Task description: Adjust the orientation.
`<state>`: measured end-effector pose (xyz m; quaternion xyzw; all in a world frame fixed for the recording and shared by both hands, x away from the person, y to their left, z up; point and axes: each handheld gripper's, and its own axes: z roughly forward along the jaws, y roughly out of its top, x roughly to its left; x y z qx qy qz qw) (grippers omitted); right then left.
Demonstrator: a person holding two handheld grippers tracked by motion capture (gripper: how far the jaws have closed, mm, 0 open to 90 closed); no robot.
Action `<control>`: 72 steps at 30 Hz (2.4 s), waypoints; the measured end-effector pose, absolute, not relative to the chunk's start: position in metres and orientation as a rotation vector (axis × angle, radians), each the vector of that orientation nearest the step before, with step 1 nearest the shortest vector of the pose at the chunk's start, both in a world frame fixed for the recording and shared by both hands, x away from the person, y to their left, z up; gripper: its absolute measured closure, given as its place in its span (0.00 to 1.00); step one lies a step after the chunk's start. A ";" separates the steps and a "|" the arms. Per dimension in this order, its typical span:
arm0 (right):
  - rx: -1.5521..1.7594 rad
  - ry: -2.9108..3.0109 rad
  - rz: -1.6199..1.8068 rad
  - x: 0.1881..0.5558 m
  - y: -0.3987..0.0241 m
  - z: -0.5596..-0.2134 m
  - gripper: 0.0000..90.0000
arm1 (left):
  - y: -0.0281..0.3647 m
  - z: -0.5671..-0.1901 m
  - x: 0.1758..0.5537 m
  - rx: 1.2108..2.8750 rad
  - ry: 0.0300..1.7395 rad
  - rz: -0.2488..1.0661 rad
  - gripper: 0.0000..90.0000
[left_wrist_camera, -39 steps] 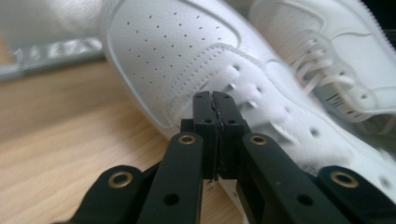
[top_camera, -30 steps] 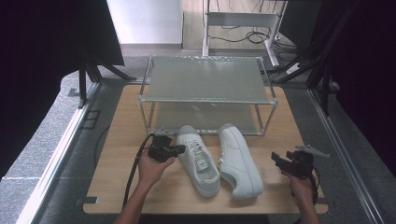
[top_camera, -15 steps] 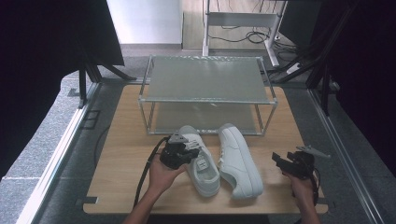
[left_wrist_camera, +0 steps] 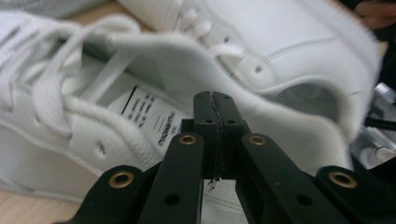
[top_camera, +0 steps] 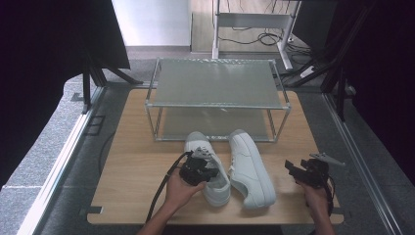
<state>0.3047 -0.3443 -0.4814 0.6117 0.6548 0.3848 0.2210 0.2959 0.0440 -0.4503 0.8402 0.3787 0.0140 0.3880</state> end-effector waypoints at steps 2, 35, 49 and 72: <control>1.692 1.817 1.058 0.305 -0.345 -0.482 0.34 | 0.045 -0.451 0.296 2.129 0.965 0.029 1.00; 1.697 1.809 1.029 0.305 -0.345 -0.484 0.34 | 0.120 -0.445 0.292 2.128 1.110 0.044 0.99; 1.692 1.802 1.035 0.305 -0.346 -0.482 0.35 | 0.137 -0.433 0.292 1.993 1.003 -0.062 0.76; 1.334 1.932 1.084 0.276 -0.292 -0.434 0.48 | 0.186 -0.422 0.291 1.771 1.106 0.313 0.39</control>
